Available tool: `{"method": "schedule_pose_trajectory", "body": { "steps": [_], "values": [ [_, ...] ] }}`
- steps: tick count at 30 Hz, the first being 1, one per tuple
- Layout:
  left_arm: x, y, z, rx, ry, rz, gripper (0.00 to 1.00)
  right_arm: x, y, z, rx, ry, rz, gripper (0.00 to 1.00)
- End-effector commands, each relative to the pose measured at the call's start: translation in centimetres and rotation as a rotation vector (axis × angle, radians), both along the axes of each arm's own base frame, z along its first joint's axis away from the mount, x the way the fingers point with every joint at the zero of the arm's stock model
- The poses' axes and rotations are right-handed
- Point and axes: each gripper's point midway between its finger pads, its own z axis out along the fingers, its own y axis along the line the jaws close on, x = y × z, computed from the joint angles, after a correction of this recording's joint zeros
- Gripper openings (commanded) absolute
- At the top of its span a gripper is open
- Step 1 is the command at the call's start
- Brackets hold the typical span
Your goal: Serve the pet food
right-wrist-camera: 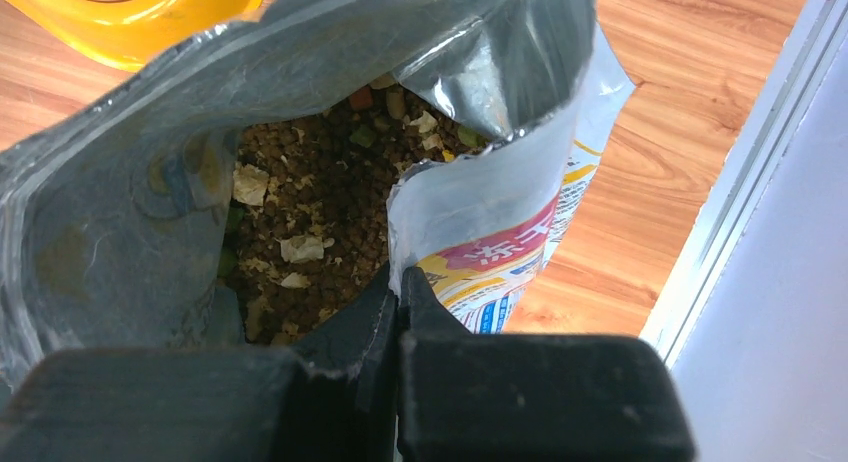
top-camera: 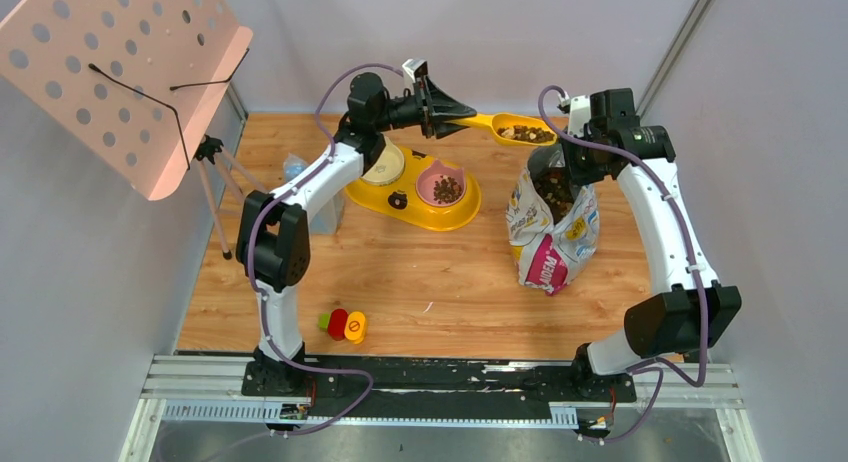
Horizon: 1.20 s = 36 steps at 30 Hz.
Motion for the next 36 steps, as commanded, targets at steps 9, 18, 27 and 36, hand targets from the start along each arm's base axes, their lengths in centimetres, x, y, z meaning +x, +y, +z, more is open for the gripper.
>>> {"method": "schedule_pose_trajectory", "body": {
  "steps": [9, 18, 27, 36],
  "values": [
    [0.7, 3.7, 2.1, -0.044, -0.062, 0.07, 0.0, 1.2, -0.2, 1.4, -0.018, -0.043, 0.01, 0.0],
    [3.2, 9.2, -1.8, 0.004, -0.02, 0.235, 0.0, 1.3, 0.2, 1.6, 0.008, -0.048, 0.024, 0.0],
    [4.3, 12.1, -4.4, 0.031, -0.077, 0.385, 0.0, 1.2, 0.4, 1.5, 0.019, -0.045, 0.027, 0.0],
    [4.5, 14.4, -4.2, 0.06, -0.132, 0.439, 0.0, 1.1, 0.5, 1.5, 0.029, -0.048, 0.031, 0.0]
  ]
}}
